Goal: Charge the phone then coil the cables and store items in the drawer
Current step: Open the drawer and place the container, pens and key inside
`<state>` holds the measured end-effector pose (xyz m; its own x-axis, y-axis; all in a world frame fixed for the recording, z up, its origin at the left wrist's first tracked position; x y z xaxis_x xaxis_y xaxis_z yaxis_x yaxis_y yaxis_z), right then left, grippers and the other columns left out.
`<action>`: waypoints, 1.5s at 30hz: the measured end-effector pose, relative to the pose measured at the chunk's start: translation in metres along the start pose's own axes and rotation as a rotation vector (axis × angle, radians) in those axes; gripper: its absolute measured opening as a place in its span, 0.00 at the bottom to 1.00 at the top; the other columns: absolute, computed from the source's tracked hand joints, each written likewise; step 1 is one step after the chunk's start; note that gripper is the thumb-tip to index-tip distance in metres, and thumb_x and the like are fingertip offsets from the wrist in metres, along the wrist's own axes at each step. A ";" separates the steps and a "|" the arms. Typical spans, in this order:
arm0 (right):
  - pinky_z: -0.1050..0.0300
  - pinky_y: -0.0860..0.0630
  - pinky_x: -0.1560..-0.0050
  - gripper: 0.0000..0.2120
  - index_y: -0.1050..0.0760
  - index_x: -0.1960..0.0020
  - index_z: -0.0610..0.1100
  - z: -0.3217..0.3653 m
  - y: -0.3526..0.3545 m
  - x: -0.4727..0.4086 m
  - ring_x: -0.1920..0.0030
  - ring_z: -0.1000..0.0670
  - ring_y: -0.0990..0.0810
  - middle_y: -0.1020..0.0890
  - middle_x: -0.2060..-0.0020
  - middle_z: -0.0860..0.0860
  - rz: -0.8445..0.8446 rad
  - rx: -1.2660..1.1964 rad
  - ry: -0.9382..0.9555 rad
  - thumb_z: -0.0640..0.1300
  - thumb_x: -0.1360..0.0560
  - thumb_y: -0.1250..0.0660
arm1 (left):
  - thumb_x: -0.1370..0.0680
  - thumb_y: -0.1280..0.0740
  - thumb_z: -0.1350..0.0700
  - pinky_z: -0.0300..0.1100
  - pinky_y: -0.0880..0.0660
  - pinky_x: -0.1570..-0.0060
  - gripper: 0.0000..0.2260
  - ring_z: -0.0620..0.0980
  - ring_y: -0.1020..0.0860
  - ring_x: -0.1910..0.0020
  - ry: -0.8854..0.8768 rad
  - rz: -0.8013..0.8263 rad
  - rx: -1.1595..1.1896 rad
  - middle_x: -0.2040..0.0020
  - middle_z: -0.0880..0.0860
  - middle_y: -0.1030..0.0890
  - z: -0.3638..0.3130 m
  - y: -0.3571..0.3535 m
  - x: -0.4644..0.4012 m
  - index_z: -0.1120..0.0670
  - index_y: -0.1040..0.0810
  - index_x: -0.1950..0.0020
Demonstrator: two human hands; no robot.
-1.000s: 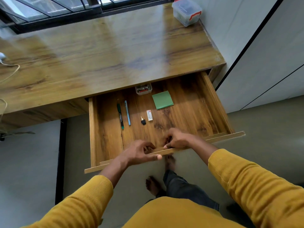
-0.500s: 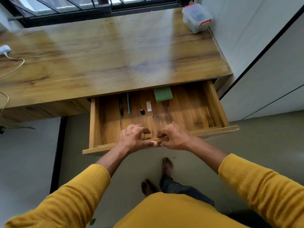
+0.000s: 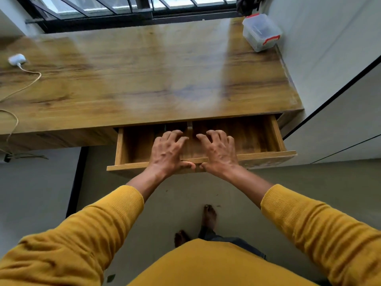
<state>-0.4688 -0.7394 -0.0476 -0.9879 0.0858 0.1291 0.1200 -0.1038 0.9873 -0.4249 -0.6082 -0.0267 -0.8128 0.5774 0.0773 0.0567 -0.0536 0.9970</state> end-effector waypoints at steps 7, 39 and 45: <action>0.42 0.34 0.30 0.61 0.52 0.17 0.57 -0.007 0.012 -0.037 0.24 0.38 0.39 0.40 0.23 0.43 0.000 0.011 0.003 0.66 0.38 0.18 | 0.34 0.27 0.24 0.56 0.55 0.16 0.61 0.58 0.54 0.14 0.094 0.103 0.063 0.13 0.57 0.53 0.016 -0.001 -0.038 0.52 0.52 0.13; 0.48 0.22 0.55 0.27 0.24 0.47 0.42 -0.002 0.035 -0.115 0.54 0.42 0.21 0.20 0.52 0.44 -0.266 0.042 0.242 0.49 0.39 0.15 | 0.28 0.22 0.37 0.44 0.27 0.65 0.24 0.55 0.21 0.56 0.212 -0.104 -0.055 0.49 0.55 0.20 0.023 0.023 -0.092 0.55 0.20 0.46; 0.49 0.24 0.60 0.20 0.22 0.50 0.42 -0.001 0.039 -0.122 0.57 0.43 0.21 0.19 0.56 0.45 -0.304 0.049 0.228 0.48 0.35 0.17 | 0.26 0.23 0.38 0.44 0.32 0.65 0.23 0.54 0.21 0.55 0.194 -0.092 -0.104 0.49 0.55 0.20 0.025 0.022 -0.101 0.55 0.20 0.45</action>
<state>-0.3437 -0.7545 -0.0245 -0.9748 -0.1181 -0.1891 -0.1832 -0.0594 0.9813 -0.3264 -0.6472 -0.0121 -0.9084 0.4171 -0.0271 -0.0745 -0.0978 0.9924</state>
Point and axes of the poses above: each hand's wrist, its own x-axis away from the middle knuckle, its own y-axis out of the back of the hand, z = x × y, the point moved 10 cm from there along -x, towards the middle knuckle
